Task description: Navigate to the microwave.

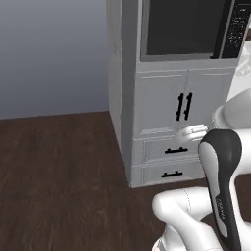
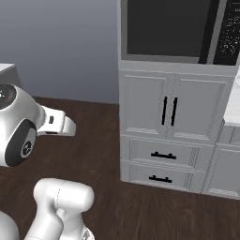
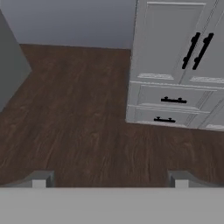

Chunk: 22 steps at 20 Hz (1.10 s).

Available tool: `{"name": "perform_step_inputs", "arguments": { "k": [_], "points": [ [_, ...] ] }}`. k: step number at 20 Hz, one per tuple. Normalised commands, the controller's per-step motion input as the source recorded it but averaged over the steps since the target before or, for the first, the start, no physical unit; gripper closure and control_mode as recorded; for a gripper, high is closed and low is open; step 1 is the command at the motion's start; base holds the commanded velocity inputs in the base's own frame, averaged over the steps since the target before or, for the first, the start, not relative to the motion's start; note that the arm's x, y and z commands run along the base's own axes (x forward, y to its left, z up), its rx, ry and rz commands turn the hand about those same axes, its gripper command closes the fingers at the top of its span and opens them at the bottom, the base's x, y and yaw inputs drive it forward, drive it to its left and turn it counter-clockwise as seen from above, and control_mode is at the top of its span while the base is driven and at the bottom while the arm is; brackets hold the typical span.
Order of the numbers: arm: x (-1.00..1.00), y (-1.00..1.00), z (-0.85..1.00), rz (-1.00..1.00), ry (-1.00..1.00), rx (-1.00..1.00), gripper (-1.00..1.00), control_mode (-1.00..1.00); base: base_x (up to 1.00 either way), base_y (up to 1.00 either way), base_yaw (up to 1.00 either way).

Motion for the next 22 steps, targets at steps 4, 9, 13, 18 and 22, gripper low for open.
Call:
{"name": "perform_step_inputs", "arguments": {
  "k": [4, 9, 13, 18, 22],
  "points": [
    [0.0, 0.0, 0.0, 0.0, 0.0, 0.0, -1.0, 1.0, 0.82, -1.0, 0.12],
    [0.0, 0.0, 0.0, 0.0, 0.0, 0.0, -1.0, 1.0, 1.0, -0.99, 0.04],
    [0.0, 0.0, 0.0, 0.0, 0.0, 0.0, -1.0, 1.0, 1.0, -0.53, -0.01],
    [0.0, 0.0, 0.0, 0.0, 0.0, 0.0, -1.0, 1.0, 1.0, -0.03, -0.14],
    [0.0, 0.0, 0.0, 0.0, 0.0, 0.0, -1.0, 1.0, 1.0, 0.0, -0.16]
  ]
}}
